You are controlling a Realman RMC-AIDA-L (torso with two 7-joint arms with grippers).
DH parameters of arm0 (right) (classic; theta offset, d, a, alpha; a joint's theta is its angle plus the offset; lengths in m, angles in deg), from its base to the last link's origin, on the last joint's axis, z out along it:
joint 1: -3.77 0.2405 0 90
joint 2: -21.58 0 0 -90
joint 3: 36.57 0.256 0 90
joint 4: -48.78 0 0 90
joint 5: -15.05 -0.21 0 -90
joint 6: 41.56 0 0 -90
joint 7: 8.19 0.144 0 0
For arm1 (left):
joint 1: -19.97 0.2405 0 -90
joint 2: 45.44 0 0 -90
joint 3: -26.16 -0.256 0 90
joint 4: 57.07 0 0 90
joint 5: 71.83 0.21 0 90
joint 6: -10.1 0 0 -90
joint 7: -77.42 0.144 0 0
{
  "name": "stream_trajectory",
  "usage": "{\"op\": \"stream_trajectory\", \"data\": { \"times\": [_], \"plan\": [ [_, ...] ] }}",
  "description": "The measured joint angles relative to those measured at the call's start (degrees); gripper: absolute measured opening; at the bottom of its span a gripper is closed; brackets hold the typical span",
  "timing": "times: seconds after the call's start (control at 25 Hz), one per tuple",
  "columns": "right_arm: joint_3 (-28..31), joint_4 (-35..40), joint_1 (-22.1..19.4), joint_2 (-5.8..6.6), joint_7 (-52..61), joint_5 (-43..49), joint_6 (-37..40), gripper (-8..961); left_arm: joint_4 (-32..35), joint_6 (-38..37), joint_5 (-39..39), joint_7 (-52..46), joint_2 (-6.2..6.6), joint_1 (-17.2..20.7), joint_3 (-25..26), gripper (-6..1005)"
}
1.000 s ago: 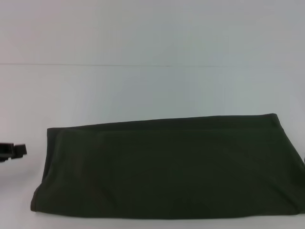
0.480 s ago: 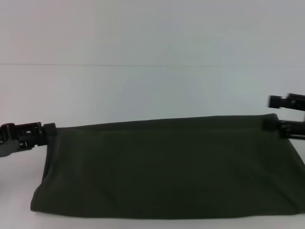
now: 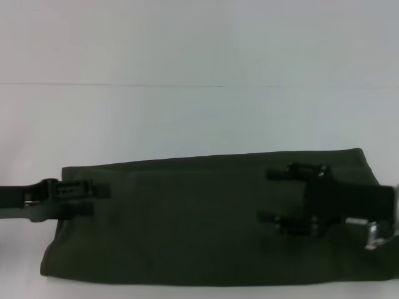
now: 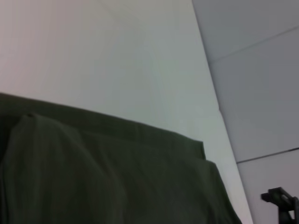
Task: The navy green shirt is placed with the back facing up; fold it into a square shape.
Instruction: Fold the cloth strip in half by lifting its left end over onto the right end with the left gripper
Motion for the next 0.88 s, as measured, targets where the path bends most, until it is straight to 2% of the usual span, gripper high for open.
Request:
{"op": "stream_trajectory", "data": {
  "times": [0.16,0.36,0.6,0.88],
  "plan": [
    [-5.3,-5.3,2.0,-0.17,-4.7,-1.7,-6.4,797,-2.4,2.2,1.4,-0.2,0.04,-1.2,-1.5,889],
    [-8.8,-7.0,3.4,-0.21,-5.1,-2.0,-10.1,798,-3.4,3.3,2.1,-0.2,0.30,-2.1,-2.6,907],
    [-8.6,-7.4,3.2,-0.30,-4.6,-2.2,-10.9,798,-5.2,5.5,2.3,-1.6,0.39,-3.1,-4.2,907],
    [-8.5,-8.0,3.2,-0.34,-4.6,-2.2,-11.5,798,-5.7,15.2,6.3,-5.0,0.07,-3.0,-7.5,907]
  ]
}}
